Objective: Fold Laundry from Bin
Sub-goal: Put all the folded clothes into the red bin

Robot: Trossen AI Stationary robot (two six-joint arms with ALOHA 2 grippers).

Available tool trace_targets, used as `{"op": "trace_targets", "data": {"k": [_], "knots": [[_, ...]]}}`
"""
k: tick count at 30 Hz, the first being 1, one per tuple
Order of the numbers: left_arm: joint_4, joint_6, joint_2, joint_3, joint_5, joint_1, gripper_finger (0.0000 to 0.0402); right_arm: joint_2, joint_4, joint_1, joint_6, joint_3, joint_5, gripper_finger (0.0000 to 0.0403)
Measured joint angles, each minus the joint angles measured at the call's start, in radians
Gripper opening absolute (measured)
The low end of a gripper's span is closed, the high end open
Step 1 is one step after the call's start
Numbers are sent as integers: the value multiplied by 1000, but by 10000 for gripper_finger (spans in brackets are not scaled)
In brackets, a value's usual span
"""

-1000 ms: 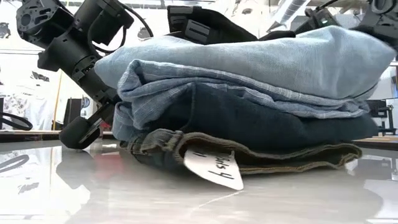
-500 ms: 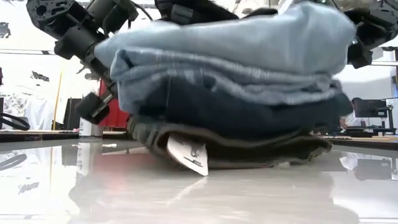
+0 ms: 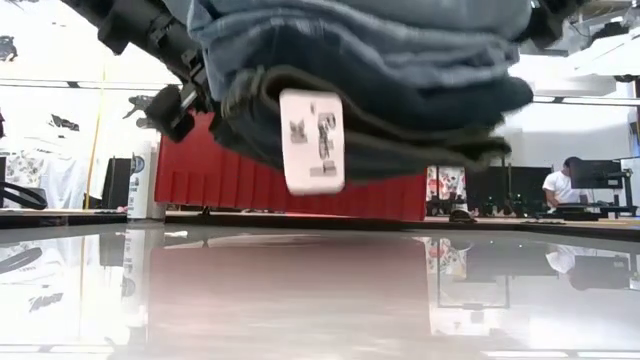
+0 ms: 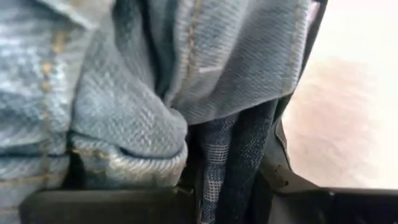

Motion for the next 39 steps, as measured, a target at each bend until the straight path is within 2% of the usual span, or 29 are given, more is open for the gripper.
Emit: {"op": "trace_targets", "data": {"k": [12,17,23,29,32,36,39], "knots": [[-120,-23,-172,88,-27,8,2,-49,-311,-53,-136,301,-96,93],[-177,50,-196,151,-27,71,2,-45,-406,-124,-252,415,-133,93],[-202,151,-195,252,-9,177,2,-44,-434,-225,-361,515,-171,93],[-318,238,-186,392,57,299,2,-44,-425,-308,-397,581,-239,93],[-342,266,-171,446,59,363,2,-42,-394,-365,-401,601,-276,93],[-332,269,-117,508,60,443,2,16,-327,-454,-381,653,-354,93],[-334,268,-42,571,68,500,1,106,-313,-518,-362,734,-400,93]]}}
